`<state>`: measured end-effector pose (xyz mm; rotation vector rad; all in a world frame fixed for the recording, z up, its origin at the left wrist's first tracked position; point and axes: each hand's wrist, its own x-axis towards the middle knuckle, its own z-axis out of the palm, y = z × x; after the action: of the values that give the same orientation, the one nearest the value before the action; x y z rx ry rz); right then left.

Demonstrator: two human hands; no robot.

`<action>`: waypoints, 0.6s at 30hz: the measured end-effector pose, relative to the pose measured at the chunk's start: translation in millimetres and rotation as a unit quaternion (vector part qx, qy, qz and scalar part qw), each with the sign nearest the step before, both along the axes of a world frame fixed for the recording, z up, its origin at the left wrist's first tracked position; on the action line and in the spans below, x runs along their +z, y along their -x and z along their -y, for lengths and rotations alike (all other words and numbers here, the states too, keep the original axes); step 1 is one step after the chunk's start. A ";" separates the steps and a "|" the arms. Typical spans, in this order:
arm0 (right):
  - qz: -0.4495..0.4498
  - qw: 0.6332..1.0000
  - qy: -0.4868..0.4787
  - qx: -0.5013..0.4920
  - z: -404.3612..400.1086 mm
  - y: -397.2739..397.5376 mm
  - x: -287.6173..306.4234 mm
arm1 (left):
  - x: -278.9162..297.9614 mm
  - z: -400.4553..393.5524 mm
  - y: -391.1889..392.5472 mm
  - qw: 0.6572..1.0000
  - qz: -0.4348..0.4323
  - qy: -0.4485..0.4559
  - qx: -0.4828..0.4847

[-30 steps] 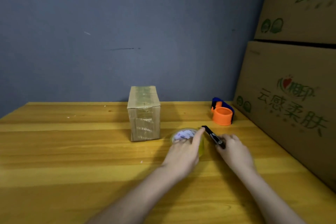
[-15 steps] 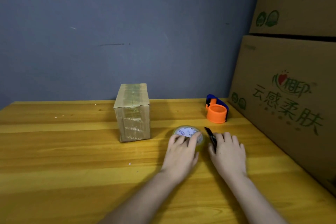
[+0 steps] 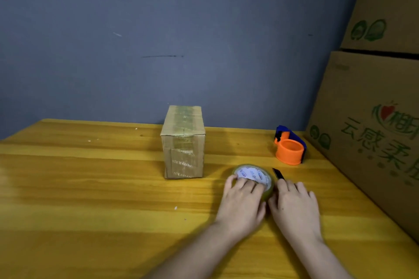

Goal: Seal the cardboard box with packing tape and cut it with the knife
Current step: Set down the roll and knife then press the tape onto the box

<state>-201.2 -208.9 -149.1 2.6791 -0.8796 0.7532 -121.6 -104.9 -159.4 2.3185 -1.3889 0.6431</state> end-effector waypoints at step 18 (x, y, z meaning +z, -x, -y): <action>0.138 0.888 -0.396 0.187 -88.4 -62.0 63.8 | 85.2 -131.2 -96.2 0.982 0.055 0.156 0.094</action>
<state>-139.1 -120.6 -85.3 3.6092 -0.8743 1.0546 -25.3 26.3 -74.2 2.2015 -1.0308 0.9821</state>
